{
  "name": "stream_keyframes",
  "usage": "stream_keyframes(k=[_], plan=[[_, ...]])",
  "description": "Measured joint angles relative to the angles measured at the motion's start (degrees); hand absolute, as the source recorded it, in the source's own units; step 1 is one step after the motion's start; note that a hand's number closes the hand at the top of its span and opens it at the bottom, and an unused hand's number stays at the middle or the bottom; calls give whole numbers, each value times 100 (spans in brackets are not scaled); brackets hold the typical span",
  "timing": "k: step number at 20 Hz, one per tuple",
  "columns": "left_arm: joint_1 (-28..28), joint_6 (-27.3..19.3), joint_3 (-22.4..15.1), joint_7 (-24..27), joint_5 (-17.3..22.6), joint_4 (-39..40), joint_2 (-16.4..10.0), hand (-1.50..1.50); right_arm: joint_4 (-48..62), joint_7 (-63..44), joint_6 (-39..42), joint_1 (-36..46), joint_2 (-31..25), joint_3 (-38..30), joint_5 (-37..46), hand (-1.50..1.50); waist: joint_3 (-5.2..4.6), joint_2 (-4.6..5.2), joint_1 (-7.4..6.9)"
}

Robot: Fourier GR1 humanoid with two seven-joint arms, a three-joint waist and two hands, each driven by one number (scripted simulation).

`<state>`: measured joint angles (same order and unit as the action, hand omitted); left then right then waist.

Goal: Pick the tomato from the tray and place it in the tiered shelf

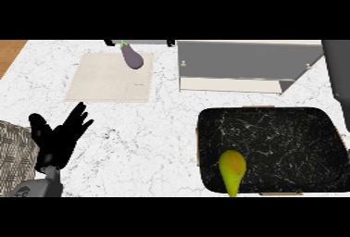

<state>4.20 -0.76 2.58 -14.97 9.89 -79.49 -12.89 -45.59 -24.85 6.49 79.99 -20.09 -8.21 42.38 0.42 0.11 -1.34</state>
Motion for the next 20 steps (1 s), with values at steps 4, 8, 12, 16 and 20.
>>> stream_keyframes(k=[4,8,12,16,20], plan=[[-27,1,4,-114,20,-115,21,0,266,213,-98,82,24,-24,3,150,-8,-5,7],[2,-40,41,-134,-38,-32,24,0,436,312,18,158,-51,106,142,150,-2,-13,31],[-63,-85,-13,-53,-98,-95,119,0,441,58,-398,190,12,-282,-78,-150,4,-21,39],[-92,-56,-26,-19,-109,-146,134,0,480,-32,-767,248,28,-682,-359,-150,0,-16,31],[-109,-38,-26,-101,-114,-215,110,0,438,-21,-1072,304,109,-1097,-759,-150,-4,-17,33]])
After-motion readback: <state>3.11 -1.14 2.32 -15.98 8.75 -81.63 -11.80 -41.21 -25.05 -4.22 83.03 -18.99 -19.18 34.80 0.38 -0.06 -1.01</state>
